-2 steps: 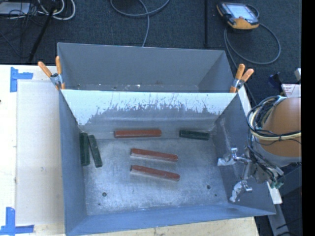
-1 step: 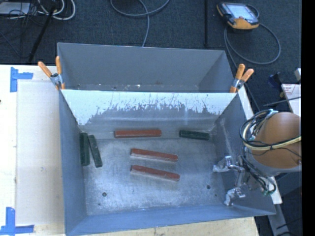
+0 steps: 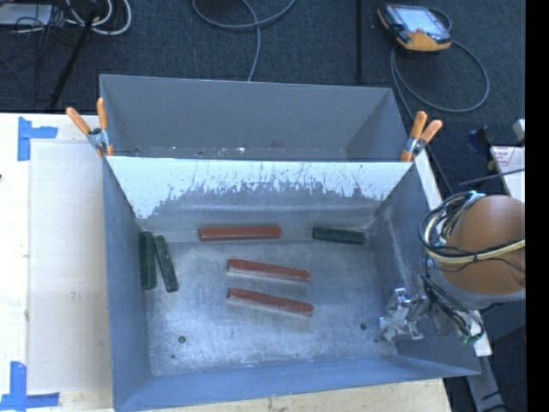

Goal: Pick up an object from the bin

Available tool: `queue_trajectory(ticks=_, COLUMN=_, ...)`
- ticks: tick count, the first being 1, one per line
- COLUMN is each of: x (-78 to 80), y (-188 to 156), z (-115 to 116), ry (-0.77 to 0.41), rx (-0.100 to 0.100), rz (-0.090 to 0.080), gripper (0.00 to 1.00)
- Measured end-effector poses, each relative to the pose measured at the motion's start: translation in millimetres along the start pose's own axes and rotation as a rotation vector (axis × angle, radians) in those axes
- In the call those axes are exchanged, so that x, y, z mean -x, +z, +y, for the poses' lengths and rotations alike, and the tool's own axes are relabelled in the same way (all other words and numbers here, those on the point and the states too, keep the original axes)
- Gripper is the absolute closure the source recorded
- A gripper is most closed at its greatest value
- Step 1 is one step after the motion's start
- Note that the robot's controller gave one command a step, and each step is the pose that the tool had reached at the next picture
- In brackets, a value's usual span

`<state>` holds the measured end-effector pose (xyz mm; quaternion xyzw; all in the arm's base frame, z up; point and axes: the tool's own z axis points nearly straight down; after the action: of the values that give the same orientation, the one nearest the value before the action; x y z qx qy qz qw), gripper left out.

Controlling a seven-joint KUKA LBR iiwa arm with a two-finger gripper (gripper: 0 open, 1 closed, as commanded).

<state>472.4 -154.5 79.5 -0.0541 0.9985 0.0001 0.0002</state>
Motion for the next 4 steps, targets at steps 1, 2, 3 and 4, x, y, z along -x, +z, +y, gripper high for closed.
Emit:
queue_trajectory(ticks=1, x=0.0, y=0, z=0, ry=0.000, rx=0.000, rz=0.000, gripper=1.00)
queue_trajectory(ticks=2, x=21.1, y=-9, z=16, ry=-0.115, rx=0.000, rz=0.000, gripper=0.00)
queue_trajectory(ticks=3, x=21.2, y=-9, z=16, ry=-0.116, rx=0.000, rz=0.000, gripper=0.00)
queue_trajectory(ticks=4, x=93.7, y=-5, z=29, ry=-0.152, rx=0.000, rz=0.000, gripper=0.00)
